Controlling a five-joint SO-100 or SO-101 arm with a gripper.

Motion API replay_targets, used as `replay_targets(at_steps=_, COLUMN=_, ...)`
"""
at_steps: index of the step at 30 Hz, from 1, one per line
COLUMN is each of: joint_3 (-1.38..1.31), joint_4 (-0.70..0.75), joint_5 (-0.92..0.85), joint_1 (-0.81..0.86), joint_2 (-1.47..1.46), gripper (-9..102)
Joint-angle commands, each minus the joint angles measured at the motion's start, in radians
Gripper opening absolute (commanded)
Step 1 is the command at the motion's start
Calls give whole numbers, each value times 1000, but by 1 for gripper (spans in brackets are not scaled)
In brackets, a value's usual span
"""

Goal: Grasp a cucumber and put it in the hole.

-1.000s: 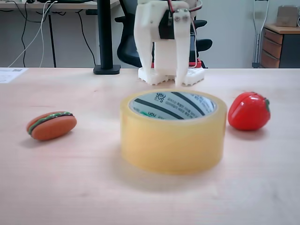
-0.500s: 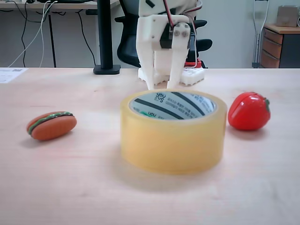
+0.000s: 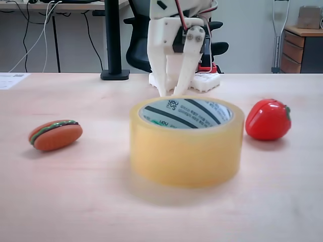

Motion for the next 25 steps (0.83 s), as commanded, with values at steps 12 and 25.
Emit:
replay_targets(at_steps=12, joint_3=-3, joint_4=23, joint_5=5, joint_1=-3, joint_2=2, gripper=0)
replay_targets(at_steps=25, joint_3=-3, joint_4=35, joint_5=5, joint_1=-3, joint_2=2, gripper=1)
